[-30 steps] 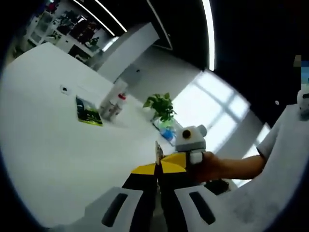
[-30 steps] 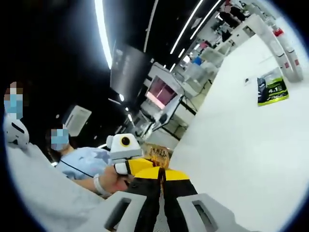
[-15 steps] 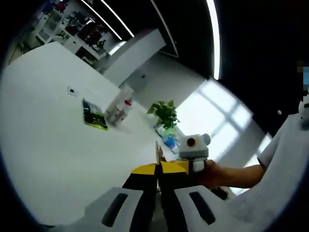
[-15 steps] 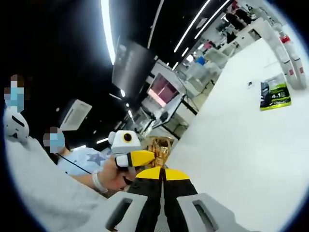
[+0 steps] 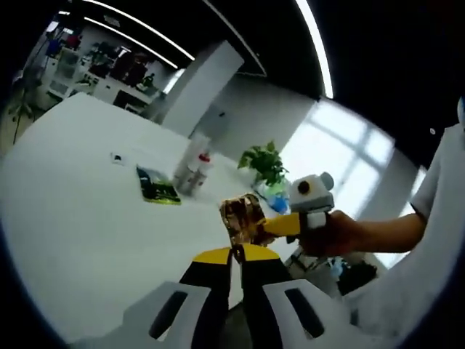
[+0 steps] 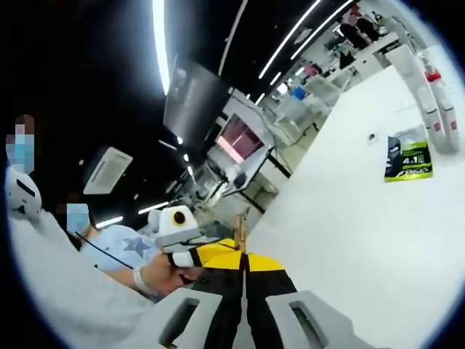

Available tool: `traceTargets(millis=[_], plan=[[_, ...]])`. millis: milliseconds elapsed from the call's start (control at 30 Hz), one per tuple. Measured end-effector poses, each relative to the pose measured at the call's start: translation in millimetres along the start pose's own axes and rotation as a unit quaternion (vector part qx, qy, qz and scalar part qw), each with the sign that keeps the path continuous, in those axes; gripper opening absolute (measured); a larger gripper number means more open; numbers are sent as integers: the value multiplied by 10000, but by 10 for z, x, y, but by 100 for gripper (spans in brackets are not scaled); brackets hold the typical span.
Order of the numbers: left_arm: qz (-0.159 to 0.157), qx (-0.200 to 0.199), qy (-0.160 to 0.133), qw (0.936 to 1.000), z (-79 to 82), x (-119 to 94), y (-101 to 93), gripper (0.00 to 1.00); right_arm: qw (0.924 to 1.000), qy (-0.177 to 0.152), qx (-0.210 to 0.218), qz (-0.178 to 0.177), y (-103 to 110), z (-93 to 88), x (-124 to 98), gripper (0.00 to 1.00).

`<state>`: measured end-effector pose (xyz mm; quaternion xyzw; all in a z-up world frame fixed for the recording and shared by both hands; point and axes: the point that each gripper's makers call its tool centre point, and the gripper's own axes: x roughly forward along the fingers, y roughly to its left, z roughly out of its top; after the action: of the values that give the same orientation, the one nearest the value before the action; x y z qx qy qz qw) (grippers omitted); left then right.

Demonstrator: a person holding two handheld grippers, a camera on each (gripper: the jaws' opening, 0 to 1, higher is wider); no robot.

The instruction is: Arrange the skincare products in the storage area until every visible bottle or jar stands upright without overlapping.

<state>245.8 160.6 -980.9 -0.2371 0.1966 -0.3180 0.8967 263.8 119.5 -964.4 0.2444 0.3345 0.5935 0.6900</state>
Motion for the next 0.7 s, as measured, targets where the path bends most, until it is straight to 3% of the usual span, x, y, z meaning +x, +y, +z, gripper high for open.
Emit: traceTargets(millis=[67, 133, 200, 267, 333, 467, 567, 633, 700], plan=[[131, 220, 125, 9996, -21, 5, 27, 1, 9999, 23, -149, -69, -23, 122, 10, 0], [338, 639, 471, 9963, -103, 13, 85, 2, 9993, 80, -340, -126, -45, 252, 33, 0], [699, 1320, 933, 9844, -222, 21, 192, 5, 9988, 76, -454, -146, -50, 408, 64, 0], [904, 1940, 1418, 9665, -402, 28, 267, 7, 9983, 63, -558, -167, -60, 569, 106, 0], [996, 2173, 1738, 9553, -550, 36, 315, 5, 9977, 69, -636, -224, -84, 695, 152, 0], [1132, 2890, 2203, 9247, -749, 73, 358, 4, 9961, 122, -803, -333, -120, 1032, 313, 0], [1510, 3226, 2544, 8991, -834, -2, 514, 1, 9950, 65, -896, -437, -149, 1276, 423, 0], [1550, 3416, 2561, 8909, -825, 10, 538, 0, 9949, 34, -902, -447, -158, 1368, 480, 0], [1591, 3444, 2584, 8884, -832, 3, 549, 0, 9939, 52, -947, -565, -211, 1455, 541, 0]])
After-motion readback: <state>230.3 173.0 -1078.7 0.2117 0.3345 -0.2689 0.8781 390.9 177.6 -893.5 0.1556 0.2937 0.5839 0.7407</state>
